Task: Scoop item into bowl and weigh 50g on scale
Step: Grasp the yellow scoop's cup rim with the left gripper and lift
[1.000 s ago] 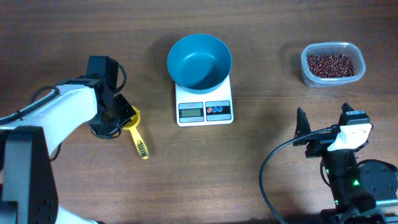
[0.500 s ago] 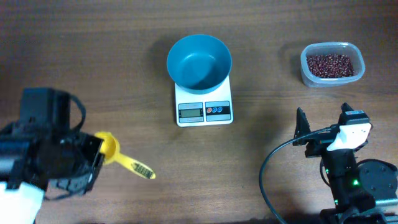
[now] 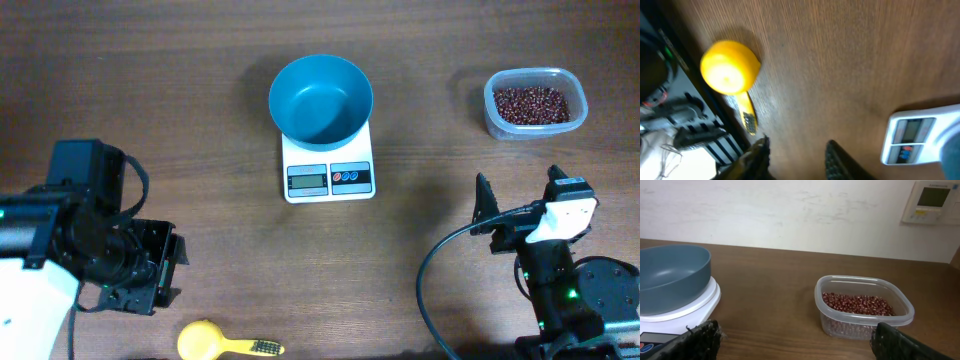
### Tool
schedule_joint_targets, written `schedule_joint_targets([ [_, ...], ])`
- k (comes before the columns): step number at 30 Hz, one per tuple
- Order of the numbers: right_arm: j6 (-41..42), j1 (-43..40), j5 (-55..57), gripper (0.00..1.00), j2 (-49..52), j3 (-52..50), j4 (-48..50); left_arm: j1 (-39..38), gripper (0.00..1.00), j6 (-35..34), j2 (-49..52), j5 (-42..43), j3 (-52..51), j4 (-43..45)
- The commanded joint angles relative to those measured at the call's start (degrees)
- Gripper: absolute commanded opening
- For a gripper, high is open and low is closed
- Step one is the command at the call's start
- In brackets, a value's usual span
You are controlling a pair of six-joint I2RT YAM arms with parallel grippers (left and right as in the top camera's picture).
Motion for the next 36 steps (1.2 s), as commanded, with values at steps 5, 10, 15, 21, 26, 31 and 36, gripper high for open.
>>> schedule_joint_targets([
  [5,0.48,0.33,-0.55,0.99,-0.37,-0.42,-0.02,0.20,0.99,17.22,2.27,-10.12,-0.50,-10.69],
  [10,0.50,0.33,-0.55,0.99,-0.37,-0.42,-0.02,0.15,1.00,17.38,1.66,1.75,-21.35,3.87],
  [15,0.48,0.33,-0.55,0.99,-0.37,-0.42,-0.02,-0.74,0.85,18.25,1.66,3.80,-28.46,6.60],
  [21,0.48,0.33,-0.55,0.98,-0.37,-0.42,-0.02,-7.02,0.62,16.37,1.66,2.56,-28.46,7.30],
  [26,0.48,0.33,-0.55,0.99,-0.37,-0.42,-0.02,-6.99,0.69,15.37,1.66,1.27,-28.46,19.02],
  [31,0.48,0.33,-0.55,0.99,-0.37,-0.42,-0.02,-6.99,0.63,15.37,1.66,-1.22,-28.26,25.44],
  [36,0.48,0.33,-0.55,0.99,-0.37,-0.42,-0.02,-6.95,0.59,15.41,1.66,-4.39,-21.64,30.38],
])
